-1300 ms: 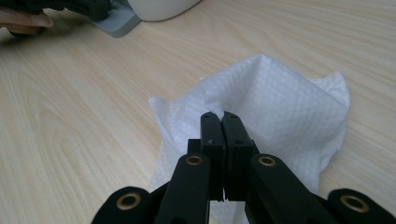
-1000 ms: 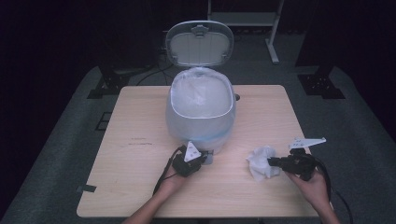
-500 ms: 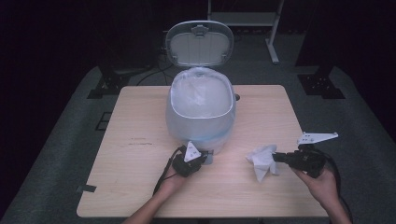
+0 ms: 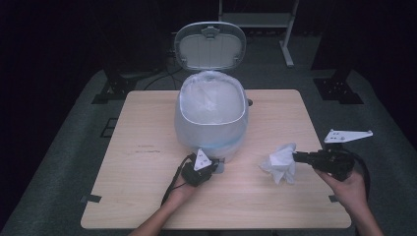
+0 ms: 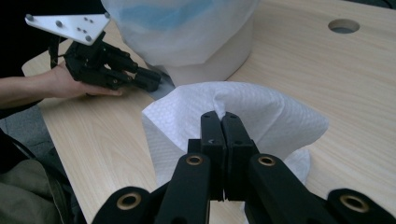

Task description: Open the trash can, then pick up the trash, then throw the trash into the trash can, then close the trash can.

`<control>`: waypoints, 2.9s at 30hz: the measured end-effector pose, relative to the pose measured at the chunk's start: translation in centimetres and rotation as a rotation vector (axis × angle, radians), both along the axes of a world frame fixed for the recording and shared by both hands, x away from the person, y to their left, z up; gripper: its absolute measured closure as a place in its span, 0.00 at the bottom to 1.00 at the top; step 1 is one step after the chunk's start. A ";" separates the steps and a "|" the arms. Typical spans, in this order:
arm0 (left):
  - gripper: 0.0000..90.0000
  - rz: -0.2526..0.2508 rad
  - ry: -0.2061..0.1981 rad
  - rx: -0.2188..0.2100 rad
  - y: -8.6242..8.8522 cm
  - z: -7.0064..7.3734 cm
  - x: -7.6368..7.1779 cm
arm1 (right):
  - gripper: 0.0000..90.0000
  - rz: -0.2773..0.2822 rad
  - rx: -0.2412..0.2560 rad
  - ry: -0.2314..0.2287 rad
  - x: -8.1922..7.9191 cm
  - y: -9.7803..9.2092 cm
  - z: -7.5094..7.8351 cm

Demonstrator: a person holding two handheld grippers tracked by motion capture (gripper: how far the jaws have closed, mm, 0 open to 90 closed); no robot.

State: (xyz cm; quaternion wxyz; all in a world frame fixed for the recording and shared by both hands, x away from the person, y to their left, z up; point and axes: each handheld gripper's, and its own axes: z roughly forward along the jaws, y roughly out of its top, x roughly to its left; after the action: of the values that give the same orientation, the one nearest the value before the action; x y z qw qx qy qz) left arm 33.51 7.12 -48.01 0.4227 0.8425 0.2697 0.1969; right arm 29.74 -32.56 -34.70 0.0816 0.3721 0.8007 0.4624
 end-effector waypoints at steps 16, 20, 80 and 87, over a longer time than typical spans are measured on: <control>0.89 0.002 0.001 -0.006 0.0 0.0 0.0 | 0.99 0.016 0.018 -0.044 0.3 0.3 4.3; 0.89 0.001 0.002 -0.008 0.0 0.0 0.0 | 0.99 0.023 0.021 -0.052 0.5 0.4 5.3; 0.89 -0.001 0.008 -0.003 0.0 0.0 0.0 | 0.98 0.171 0.048 -0.169 6.2 9.9 19.7; 0.89 0.000 0.008 -0.004 0.0 0.0 0.0 | 0.99 0.185 0.043 -0.172 7.0 11.4 20.2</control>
State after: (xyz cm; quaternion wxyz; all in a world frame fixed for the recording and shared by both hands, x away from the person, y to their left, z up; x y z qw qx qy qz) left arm 33.55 7.16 -47.99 0.4231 0.8425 0.2720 0.1929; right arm 36.79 -21.20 -14.51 0.0987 0.2573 0.8116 0.5152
